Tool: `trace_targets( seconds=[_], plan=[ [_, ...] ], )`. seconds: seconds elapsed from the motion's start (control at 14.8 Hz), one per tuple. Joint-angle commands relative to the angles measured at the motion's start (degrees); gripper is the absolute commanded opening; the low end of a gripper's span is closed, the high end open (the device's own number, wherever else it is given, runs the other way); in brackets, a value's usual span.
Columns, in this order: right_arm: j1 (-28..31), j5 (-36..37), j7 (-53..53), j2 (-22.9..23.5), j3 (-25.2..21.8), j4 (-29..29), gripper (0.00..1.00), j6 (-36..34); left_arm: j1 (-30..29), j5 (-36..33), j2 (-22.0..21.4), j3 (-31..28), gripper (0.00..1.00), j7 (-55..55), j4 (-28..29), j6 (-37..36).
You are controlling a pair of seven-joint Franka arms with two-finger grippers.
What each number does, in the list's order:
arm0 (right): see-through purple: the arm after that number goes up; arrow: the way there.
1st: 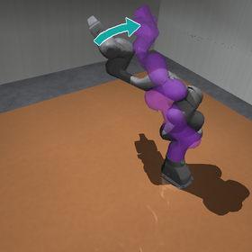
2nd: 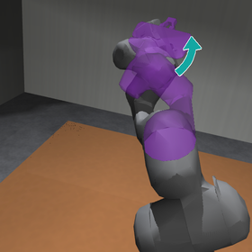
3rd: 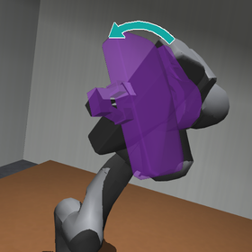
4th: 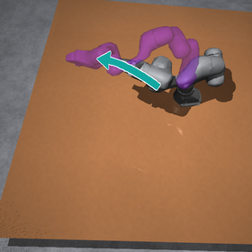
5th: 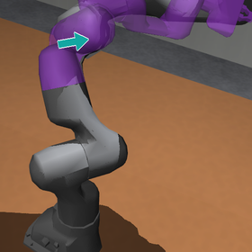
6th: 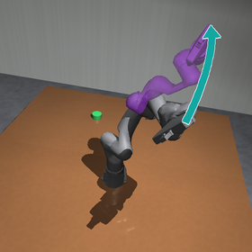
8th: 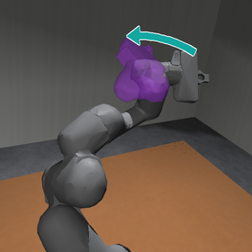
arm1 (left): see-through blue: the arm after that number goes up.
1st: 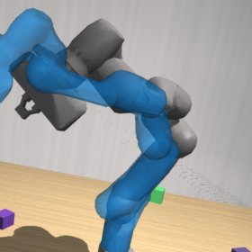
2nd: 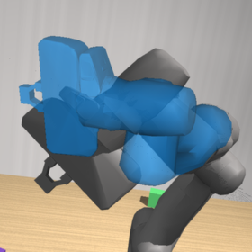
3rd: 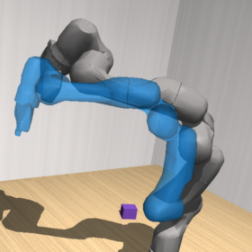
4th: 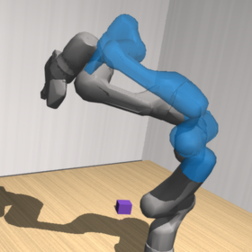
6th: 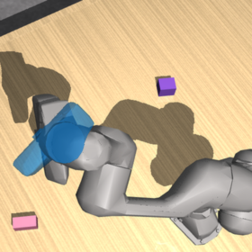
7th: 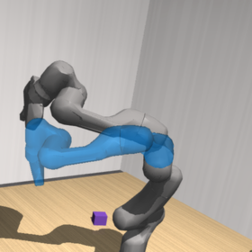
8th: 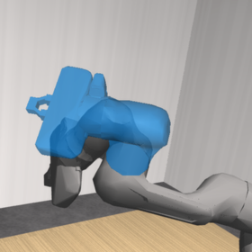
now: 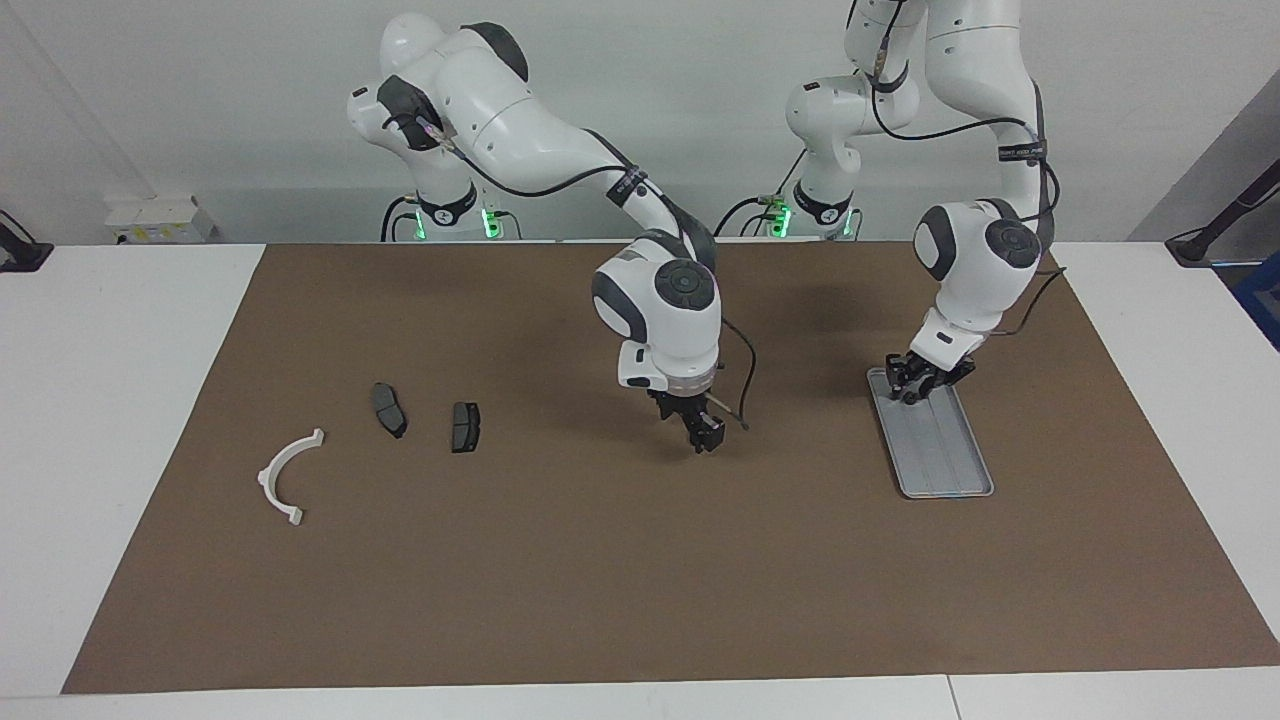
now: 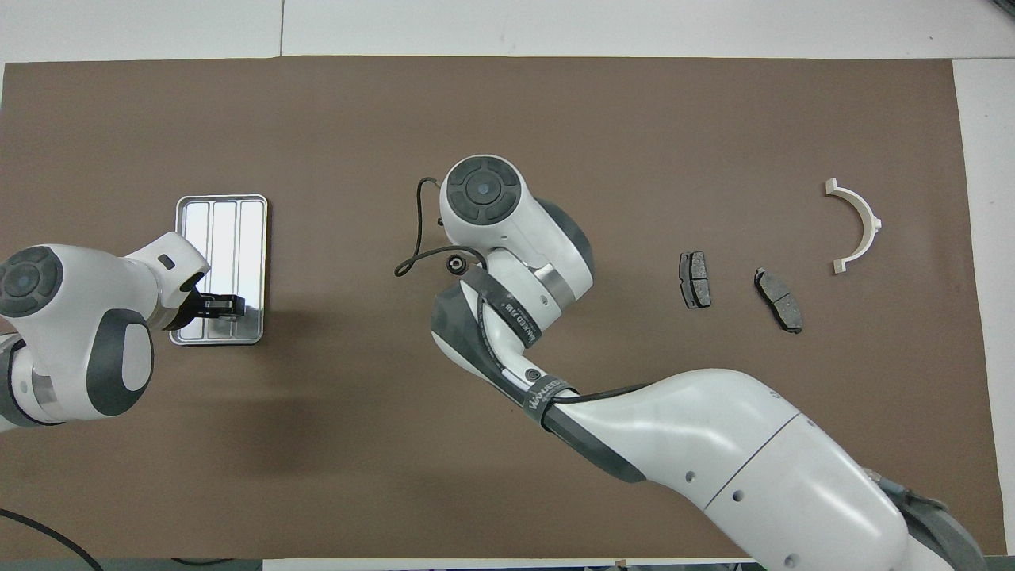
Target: Pick bearing gear from pile to tray
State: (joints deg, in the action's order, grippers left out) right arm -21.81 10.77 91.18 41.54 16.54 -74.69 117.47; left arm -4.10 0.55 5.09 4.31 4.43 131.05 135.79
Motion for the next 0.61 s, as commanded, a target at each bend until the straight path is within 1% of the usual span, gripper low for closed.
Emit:
trace_targets(
  seconds=[0.0,0.07,0.2,0.27,0.41,0.54],
  plan=[
    [6.76,-0.04,-10.1,-3.2,1.3,1.3,1.0,-4.26,2.68,0.77,-0.26,-0.36,0.88,-2.56,-12.61,-16.37],
    [8.35,-0.75,-14.49,-4.52,1.3,1.21,1.0,-5.49,5.74,0.77,-0.08,-0.45,0.99,-8.24,-16.84,-20.52],
    [12.21,-1.28,-23.45,-6.55,1.3,0.51,1.0,-7.86,11.45,0.6,1.75,-0.45,1.0,-19.75,-22.04,-23.19],
    [14.32,-1.37,-28.72,-7.17,1.3,0.42,1.0,-9.18,14.79,0.51,2.02,-0.45,1.0,-25.2,-23.29,-23.37],
    [17.67,-1.89,-37.26,-8.05,1.3,0.34,1.0,-10.86,20.68,0.42,2.73,-0.54,1.0,-33.83,-24.08,-21.89],
    [20.48,-2.16,-42.81,-9.01,1.3,-0.54,1.0,-11.56,24.82,0.51,2.91,-0.36,1.0,-37.9,-23.92,-20.05]
  ],
)
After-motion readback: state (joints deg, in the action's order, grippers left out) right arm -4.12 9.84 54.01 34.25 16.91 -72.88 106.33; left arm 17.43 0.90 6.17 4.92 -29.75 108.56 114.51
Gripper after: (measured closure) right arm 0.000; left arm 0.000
